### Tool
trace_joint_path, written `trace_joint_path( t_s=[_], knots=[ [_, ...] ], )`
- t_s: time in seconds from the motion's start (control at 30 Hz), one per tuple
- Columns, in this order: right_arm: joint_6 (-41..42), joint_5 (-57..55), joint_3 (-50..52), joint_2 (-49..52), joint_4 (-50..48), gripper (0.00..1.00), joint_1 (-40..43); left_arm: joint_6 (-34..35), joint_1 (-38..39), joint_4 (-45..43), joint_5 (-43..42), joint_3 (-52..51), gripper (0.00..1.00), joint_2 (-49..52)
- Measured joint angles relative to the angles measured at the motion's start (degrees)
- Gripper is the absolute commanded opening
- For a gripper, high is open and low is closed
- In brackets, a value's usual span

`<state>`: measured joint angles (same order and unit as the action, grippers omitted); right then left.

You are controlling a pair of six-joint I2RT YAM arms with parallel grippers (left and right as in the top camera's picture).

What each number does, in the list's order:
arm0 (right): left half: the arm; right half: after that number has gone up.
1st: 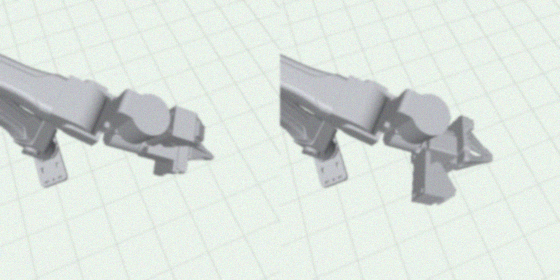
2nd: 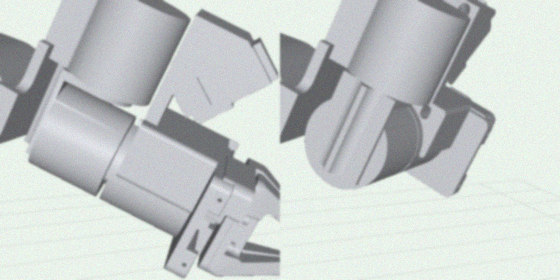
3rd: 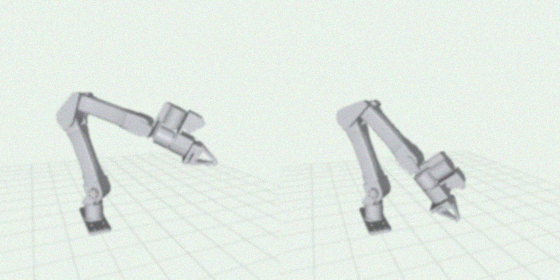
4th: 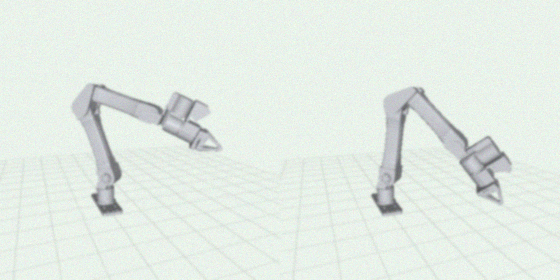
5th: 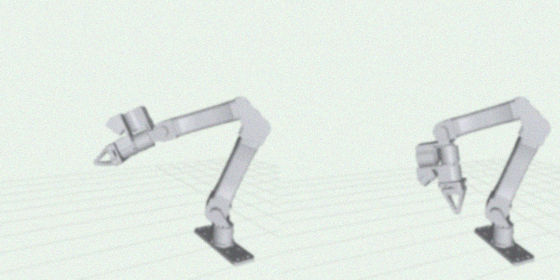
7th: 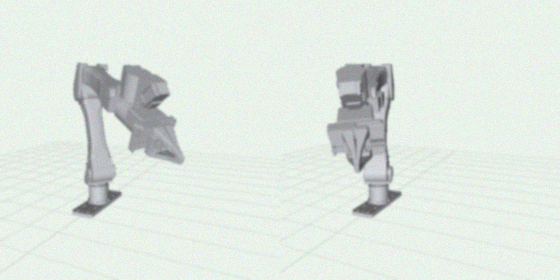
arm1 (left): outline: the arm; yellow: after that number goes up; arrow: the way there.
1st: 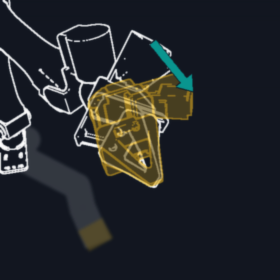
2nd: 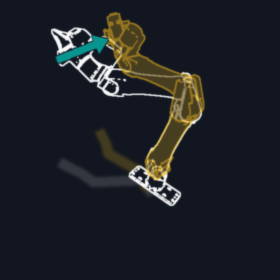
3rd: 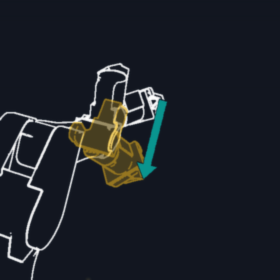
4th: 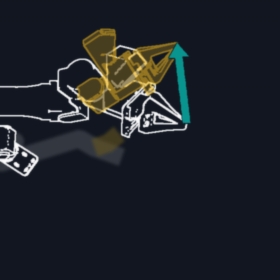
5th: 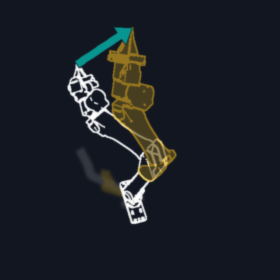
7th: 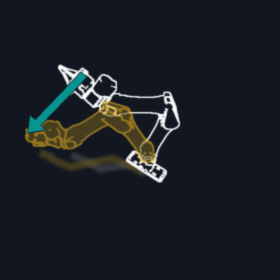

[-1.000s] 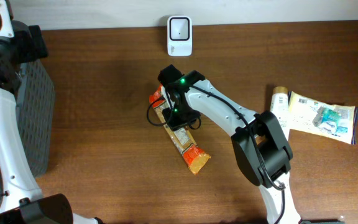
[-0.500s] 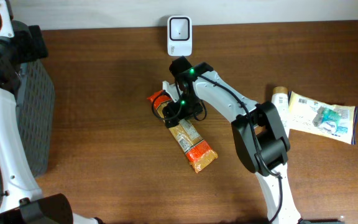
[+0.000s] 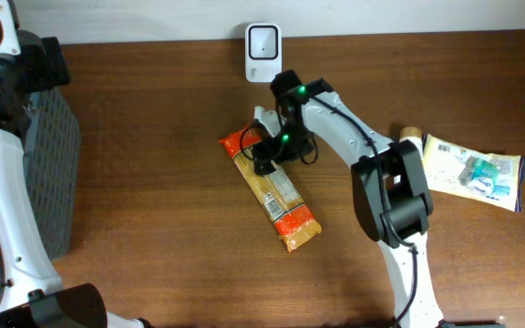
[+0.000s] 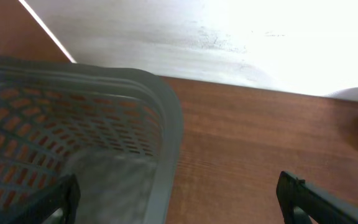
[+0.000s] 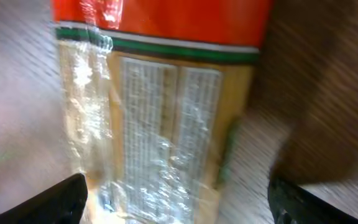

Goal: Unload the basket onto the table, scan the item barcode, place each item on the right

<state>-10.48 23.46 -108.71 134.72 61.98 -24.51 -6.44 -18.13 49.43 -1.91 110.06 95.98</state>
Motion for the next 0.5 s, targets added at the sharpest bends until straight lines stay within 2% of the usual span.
trace_joint_path(
  t_s=[0.07, 0.1, 0.17, 0.23, 0.33, 0.37, 0.43, 0.5],
  knots=[
    [0.2, 0.26, 1.7, -0.85, -2.01, 0.57, -0.72, 0.0, 0.0, 0.04, 0.0, 0.0, 0.99, 0.0],
    [0.79, 0.39, 2.56, -1.05, -3.17, 0.47, -0.96, -0.02, 0.0, 0.02, 0.0, 0.0, 0.99, 0.0],
    [2.1, 1.16, 4.2, -1.27, -4.98, 0.44, -1.64, 0.0, 0.0, 0.02, 0.02, 0.0, 0.99, 0.0],
    [3.06, 2.84, 4.7, -1.27, -5.27, 0.34, -1.97, -0.02, 0.0, 0.04, 0.0, 0.0, 0.99, 0.0],
    [3.43, 5.25, 4.7, -1.31, -5.16, 0.15, -2.01, 0.0, 0.0, 0.04, 0.0, 0.0, 0.99, 0.0],
    [3.54, 6.4, 4.7, -1.4, -5.09, 0.04, -2.01, -0.02, 0.0, 0.04, 0.0, 0.0, 0.99, 0.0],
    [3.78, 8.72, 4.57, -1.46, -4.0, 0.04, -2.01, 0.0, 0.0, 0.02, 0.0, 0.0, 0.99, 0.0],
    [3.39, 9.94, 2.62, -0.94, 2.16, 0.04, -1.99, 0.0, 0.0, 0.02, 0.02, 0.0, 0.99, 0.0]
  ],
)
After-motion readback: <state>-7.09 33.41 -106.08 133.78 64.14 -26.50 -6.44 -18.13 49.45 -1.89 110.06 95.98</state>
